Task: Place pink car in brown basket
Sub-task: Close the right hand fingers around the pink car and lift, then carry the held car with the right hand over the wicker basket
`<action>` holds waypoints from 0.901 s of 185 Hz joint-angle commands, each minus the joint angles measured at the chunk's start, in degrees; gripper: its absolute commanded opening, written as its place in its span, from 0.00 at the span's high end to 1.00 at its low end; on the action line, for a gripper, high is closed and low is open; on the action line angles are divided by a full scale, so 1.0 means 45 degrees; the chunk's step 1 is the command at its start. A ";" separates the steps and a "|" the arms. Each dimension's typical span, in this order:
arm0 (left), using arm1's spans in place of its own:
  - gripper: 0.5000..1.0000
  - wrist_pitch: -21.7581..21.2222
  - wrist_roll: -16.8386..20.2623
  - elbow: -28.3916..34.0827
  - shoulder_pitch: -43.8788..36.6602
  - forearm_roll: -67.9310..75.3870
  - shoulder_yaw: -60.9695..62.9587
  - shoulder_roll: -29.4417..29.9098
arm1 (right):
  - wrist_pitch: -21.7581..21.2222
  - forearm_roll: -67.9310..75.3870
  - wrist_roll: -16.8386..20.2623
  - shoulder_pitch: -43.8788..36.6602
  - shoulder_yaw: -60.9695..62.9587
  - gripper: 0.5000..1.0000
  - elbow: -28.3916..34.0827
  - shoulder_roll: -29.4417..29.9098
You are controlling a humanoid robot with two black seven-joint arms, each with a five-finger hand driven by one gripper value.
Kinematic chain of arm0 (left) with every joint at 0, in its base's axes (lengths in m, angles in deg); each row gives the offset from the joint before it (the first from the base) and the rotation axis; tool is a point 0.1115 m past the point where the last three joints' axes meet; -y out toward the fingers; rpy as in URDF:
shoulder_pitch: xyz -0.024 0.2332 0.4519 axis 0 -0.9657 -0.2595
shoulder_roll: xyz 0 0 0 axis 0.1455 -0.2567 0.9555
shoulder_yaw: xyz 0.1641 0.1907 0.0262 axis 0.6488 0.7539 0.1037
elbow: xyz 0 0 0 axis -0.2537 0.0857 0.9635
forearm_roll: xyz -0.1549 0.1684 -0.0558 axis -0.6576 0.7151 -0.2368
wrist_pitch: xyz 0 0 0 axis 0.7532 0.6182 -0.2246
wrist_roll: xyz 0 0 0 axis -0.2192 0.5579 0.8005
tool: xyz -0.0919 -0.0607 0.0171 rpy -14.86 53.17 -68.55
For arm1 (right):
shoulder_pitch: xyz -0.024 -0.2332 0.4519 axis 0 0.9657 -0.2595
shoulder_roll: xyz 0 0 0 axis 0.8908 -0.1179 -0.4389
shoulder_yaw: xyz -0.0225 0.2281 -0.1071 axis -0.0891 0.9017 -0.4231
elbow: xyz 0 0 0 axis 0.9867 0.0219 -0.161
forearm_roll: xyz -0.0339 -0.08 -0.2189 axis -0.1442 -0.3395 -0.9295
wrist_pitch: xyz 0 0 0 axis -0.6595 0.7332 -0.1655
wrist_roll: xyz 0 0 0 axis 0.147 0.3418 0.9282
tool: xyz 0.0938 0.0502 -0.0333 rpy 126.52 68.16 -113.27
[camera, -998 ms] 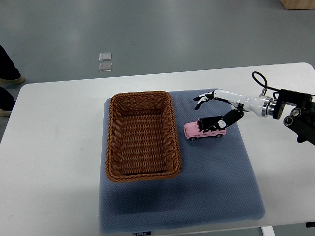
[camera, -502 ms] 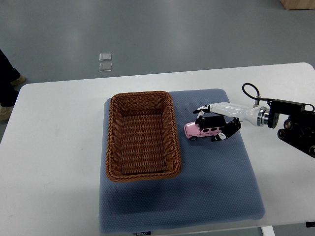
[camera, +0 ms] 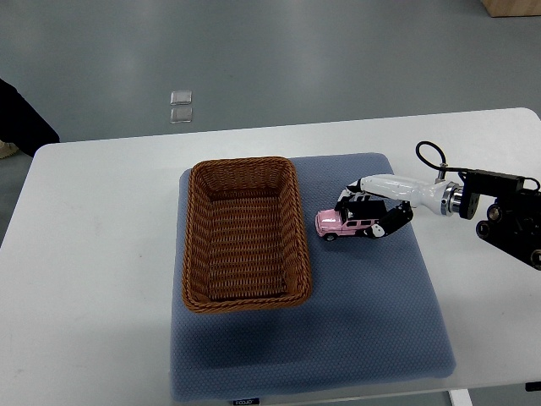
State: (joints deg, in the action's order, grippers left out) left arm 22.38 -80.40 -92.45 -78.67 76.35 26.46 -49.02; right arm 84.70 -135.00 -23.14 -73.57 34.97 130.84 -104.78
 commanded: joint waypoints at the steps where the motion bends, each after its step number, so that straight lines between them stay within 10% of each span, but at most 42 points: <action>1: 0.00 -0.0002 0.0001 0.0004 -0.0014 0.0000 0.0000 0.0000 | 0.0113 0.0118 -0.0035 -0.0008 0.0063 1.00 0.0001 -0.0101; 100: 0.00 -0.0002 0.0001 -0.0015 -0.0014 0.0000 0.0000 0.0000 | 0.0464 0.0509 -0.0015 -0.2157 0.0259 1.00 0.1154 -0.0726; 167: 0.00 -0.0002 0.0020 -0.0015 -0.0014 0.0000 0.0000 0.0000 | 0.0249 0.0450 0.0317 -0.3289 -0.0034 1.00 0.1271 0.1851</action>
State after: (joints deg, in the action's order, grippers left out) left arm 22.36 -80.36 -92.51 -78.69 76.36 26.42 -49.02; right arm 85.96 -132.79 -22.37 -87.71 35.40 136.63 -100.21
